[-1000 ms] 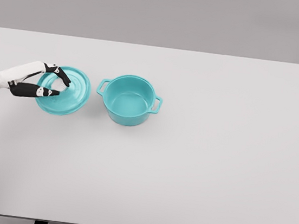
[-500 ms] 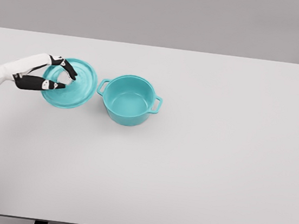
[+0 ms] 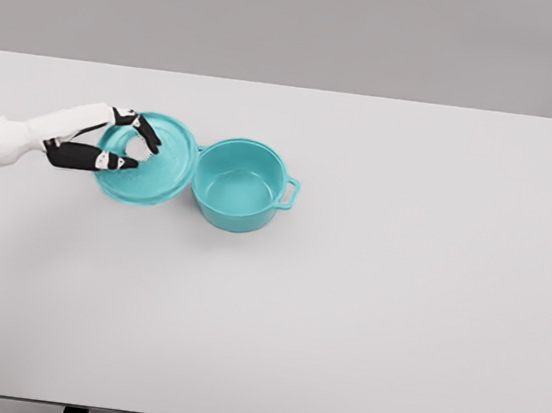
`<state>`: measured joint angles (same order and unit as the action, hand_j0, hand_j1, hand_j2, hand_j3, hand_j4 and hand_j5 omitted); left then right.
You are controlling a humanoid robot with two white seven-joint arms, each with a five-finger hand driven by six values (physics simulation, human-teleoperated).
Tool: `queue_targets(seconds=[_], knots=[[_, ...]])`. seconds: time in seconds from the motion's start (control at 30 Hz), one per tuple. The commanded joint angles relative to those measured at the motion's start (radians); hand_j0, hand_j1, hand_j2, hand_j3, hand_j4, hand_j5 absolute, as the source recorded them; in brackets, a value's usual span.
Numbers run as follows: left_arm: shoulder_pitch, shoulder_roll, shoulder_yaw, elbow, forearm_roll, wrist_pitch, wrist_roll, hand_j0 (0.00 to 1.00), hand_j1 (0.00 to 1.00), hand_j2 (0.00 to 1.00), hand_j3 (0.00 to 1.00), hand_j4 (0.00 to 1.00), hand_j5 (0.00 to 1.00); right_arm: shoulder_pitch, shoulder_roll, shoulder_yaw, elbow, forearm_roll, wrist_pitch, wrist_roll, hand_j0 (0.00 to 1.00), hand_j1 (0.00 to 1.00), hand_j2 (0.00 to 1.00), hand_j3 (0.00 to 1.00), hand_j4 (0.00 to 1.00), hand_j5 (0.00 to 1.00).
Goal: Cover the pot with left arm
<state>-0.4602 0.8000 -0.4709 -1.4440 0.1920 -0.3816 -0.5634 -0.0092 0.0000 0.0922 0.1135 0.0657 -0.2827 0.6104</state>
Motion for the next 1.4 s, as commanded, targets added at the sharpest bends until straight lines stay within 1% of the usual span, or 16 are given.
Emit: queue_targets(seconds=[0.0,0.23,0.27,0.3,0.37,0.43,0.63,0.7,0.87,0.93,1.1,1.17,1.2,1.37], knots=[[-0.003,-0.007,-0.028,0.001,0.004,0.012,0.000,0.52,0.52,0.52,0.52,0.52,0.52,0.000,0.000,0.000,0.000,0.000,-0.001,0.000,1.00,1.00,1.00,1.00,1.00,1.00],[-0.025,-0.028,-0.040,0.001,-0.003,0.016,0.000,0.52,0.52,0.52,0.52,0.52,0.52,0.000,0.000,0.000,0.000,0.002,-0.001,0.000,1.00,1.00,1.00,1.00,1.00,1.00],[-0.035,-0.036,-0.061,0.002,-0.003,0.016,0.002,0.52,0.52,0.52,0.52,0.52,0.52,0.000,0.000,0.000,0.000,0.000,-0.001,0.000,1.00,1.00,1.00,1.00,1.00,1.00],[-0.046,-0.038,-0.066,0.002,-0.003,0.027,0.002,0.52,0.52,0.52,0.52,0.52,0.52,0.000,0.000,0.000,0.000,0.002,-0.001,0.000,1.00,1.00,1.00,1.00,1.00,1.00],[-0.049,-0.047,-0.078,0.002,-0.003,0.036,0.002,0.52,0.52,0.52,0.52,0.52,0.52,0.000,0.000,0.000,0.000,0.000,-0.001,0.000,1.00,1.00,1.00,1.00,1.00,1.00],[-0.060,-0.054,-0.080,0.002,-0.009,0.040,0.002,0.52,0.52,0.52,0.52,0.52,0.52,0.000,0.000,0.000,0.000,0.000,-0.001,0.000,1.00,1.00,1.00,1.00,1.00,1.00],[-0.064,-0.074,-0.083,0.004,-0.011,0.059,0.002,0.52,0.52,0.52,0.52,0.52,0.52,0.000,0.000,0.000,0.000,0.002,-0.001,0.000,1.00,1.00,1.00,1.00,1.00,1.00],[-0.091,-0.079,-0.121,0.005,-0.011,0.059,0.004,0.52,0.52,0.52,0.52,0.52,0.52,0.000,0.000,0.000,0.000,0.000,-0.001,0.000,1.00,1.00,1.00,1.00,1.00,1.00],[-0.100,-0.085,-0.124,0.007,-0.011,0.061,0.004,0.52,0.52,0.52,0.52,0.52,0.52,0.000,0.000,0.000,0.000,0.000,-0.001,0.000,1.00,1.00,1.00,1.00,1.00,1.00],[-0.115,-0.100,-0.144,0.013,-0.011,0.064,0.002,0.52,0.52,0.52,0.52,0.52,0.52,0.000,0.000,0.000,0.000,0.002,-0.001,0.000,1.00,1.00,1.00,1.00,1.00,1.00],[-0.129,-0.104,-0.149,0.014,-0.011,0.098,0.004,0.52,0.52,0.52,0.52,0.52,0.52,0.000,0.000,0.000,0.000,0.000,-0.001,0.000,1.00,1.00,1.00,1.00,1.00,1.00],[-0.132,-0.122,-0.152,0.019,-0.017,0.098,0.004,0.52,0.52,0.52,0.52,0.52,0.52,0.000,0.000,0.000,0.000,0.002,-0.001,0.000,1.00,1.00,1.00,1.00,1.00,1.00],[-0.135,-0.127,-0.169,0.019,-0.017,0.101,0.004,0.52,0.52,0.52,0.52,0.52,0.52,0.000,0.000,0.000,0.000,0.002,-0.001,0.000,1.00,1.00,1.00,1.00,1.00,1.00],[-0.153,-0.150,-0.178,0.027,-0.025,0.104,0.004,0.52,0.52,0.52,0.52,0.52,0.52,0.000,0.000,0.000,0.000,0.002,-0.001,0.000,1.00,1.00,1.00,1.00,1.00,1.00]])
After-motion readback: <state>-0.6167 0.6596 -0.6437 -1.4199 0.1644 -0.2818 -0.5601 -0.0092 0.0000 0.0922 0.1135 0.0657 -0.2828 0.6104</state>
